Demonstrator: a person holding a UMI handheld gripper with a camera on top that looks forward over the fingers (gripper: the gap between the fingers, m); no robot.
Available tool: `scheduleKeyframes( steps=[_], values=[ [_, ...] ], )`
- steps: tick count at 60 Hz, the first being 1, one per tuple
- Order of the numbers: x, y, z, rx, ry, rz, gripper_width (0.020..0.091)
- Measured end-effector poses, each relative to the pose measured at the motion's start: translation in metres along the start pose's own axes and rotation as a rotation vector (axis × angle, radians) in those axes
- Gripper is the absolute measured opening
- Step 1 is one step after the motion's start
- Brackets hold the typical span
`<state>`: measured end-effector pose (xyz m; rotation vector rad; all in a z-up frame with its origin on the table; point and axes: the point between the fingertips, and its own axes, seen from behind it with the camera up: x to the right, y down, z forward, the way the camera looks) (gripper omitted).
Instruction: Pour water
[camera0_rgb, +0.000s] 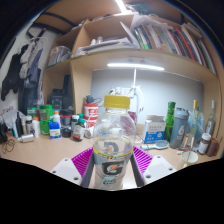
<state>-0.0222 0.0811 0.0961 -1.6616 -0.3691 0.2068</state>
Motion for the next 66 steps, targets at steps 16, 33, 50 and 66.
scheduleKeyframes(
  steps=[16, 33, 50, 66],
  values=[
    [-0.002, 0.001, 0.005, 0.021, -0.048, 0.038, 0.0472],
    [0.013, -0.013, -0.001, 0.076, -0.076, 0.175, 0.0471],
    [0.104, -0.052, -0.015, 0.146, -0.127, 1.013, 0.0469],
    [0.159, -0.057, -0.015, 0.150, -0.277, 1.819, 0.0469]
  ],
)
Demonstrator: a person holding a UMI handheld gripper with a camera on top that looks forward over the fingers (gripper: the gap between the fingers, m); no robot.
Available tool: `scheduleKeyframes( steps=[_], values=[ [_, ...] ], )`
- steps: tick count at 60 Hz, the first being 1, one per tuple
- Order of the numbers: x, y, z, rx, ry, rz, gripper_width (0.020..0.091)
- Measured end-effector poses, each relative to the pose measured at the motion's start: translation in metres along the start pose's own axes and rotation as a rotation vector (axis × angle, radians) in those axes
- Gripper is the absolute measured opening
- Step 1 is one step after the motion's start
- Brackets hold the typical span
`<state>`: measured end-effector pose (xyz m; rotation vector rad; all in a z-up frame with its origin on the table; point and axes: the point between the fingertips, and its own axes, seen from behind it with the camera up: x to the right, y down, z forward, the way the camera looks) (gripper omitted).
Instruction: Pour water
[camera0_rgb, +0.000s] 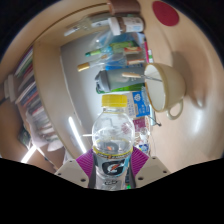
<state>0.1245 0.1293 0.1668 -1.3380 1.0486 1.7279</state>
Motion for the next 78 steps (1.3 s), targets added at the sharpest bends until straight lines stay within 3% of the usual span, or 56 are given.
scheduleKeyframes(
  steps=[22, 35, 44, 50, 54, 59, 63, 67, 72, 78],
  values=[
    [0.005, -0.034, -0.001, 0.087, -0.043, 0.446, 0.0470],
    [0.001, -0.029, 0.003, 0.050, -0.061, 0.418, 0.0470],
    [-0.019, -0.008, 0.010, -0.013, -0.029, 0.138, 0.0469],
    [-0.069, 0.007, 0.006, -0.070, -0.117, -0.217, 0.0466],
    [-0.111, 0.006, -0.007, -0.052, -0.146, -0.462, 0.0471],
    [-0.149, -0.028, -0.020, 0.061, -0.120, -0.837, 0.0470],
    [-0.159, -0.082, -0.035, 0.150, -0.069, -1.169, 0.0471],
    [-0.171, -0.108, -0.046, 0.228, 0.060, -1.413, 0.0472],
    [-0.147, -0.174, -0.066, 0.271, 0.180, -1.680, 0.0471],
    [-0.105, -0.230, -0.090, 0.283, 0.425, -1.841, 0.0470]
  ],
)
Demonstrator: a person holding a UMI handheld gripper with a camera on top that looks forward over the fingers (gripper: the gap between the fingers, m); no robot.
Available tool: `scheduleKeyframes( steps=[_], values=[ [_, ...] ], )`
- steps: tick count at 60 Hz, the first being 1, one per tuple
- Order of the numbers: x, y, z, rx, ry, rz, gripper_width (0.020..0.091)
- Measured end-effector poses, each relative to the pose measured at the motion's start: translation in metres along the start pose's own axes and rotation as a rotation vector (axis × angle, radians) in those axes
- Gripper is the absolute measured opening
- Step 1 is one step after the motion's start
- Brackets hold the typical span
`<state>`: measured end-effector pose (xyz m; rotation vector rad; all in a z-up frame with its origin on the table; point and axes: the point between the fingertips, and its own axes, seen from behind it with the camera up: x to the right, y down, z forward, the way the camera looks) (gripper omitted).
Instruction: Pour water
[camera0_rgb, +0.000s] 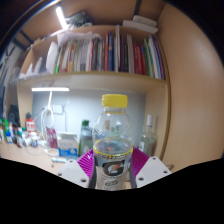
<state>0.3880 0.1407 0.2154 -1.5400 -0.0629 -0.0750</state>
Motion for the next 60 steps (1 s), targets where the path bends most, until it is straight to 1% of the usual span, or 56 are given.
scheduleKeyframes(
  steps=[2, 3, 4, 9, 13, 22, 24, 26, 34, 43, 46, 48, 51, 53, 56, 58, 60],
  values=[
    [0.007, 0.017, 0.000, -0.035, 0.009, -0.005, 0.0469],
    [0.023, 0.037, 0.007, -0.025, -0.003, -0.022, 0.0469],
    [0.013, 0.038, -0.002, -0.056, 0.008, 0.015, 0.0470],
    [0.027, 0.070, -0.001, -0.103, 0.020, 0.071, 0.0470],
    [0.026, 0.091, 0.004, -0.153, 0.001, 0.056, 0.0472],
    [0.037, 0.114, 0.008, -0.177, 0.024, 0.007, 0.0480],
    [0.039, 0.119, 0.007, -0.187, 0.024, -0.003, 0.0501],
    [0.040, 0.115, 0.008, -0.157, 0.020, 0.007, 0.0504],
    [0.044, 0.118, 0.011, -0.127, -0.005, 0.058, 0.0556],
    [0.042, 0.116, 0.007, -0.081, -0.025, 0.042, 0.0561],
    [0.042, 0.115, 0.007, -0.078, -0.024, 0.045, 0.0578],
    [0.042, 0.115, 0.006, -0.078, -0.023, 0.044, 0.0597],
    [0.042, 0.116, 0.006, -0.083, -0.025, 0.032, 0.0646],
    [0.042, 0.127, 0.009, -0.128, -0.033, 0.012, 0.0686],
    [0.036, 0.149, 0.007, -0.222, -0.059, -0.028, 0.0801],
    [0.033, 0.158, 0.003, -0.261, -0.076, -0.048, 0.0860],
    [0.031, 0.159, -0.001, -0.268, -0.089, -0.061, 0.0846]
  ],
)
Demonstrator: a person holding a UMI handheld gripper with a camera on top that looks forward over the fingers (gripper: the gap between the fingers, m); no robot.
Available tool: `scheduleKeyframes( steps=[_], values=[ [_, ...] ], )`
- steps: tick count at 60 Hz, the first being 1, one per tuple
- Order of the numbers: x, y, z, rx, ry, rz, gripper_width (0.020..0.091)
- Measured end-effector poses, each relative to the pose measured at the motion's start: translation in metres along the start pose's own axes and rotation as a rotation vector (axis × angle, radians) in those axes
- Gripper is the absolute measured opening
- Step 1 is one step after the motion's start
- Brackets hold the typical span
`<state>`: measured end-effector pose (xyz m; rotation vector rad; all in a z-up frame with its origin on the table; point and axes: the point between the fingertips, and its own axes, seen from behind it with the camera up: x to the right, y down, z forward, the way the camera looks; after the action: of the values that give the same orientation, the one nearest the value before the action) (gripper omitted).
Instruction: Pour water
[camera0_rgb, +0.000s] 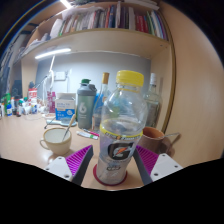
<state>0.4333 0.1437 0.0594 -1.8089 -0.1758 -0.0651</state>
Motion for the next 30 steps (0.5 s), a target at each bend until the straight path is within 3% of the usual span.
scheduleKeyframes(
  steps=[21, 30],
  values=[
    [0.000, -0.012, -0.075, 0.022, 0.034, 0.088, 0.0848],
    [0.003, -0.036, -0.135, 0.085, 0.056, 0.168, 0.0849]
  ],
)
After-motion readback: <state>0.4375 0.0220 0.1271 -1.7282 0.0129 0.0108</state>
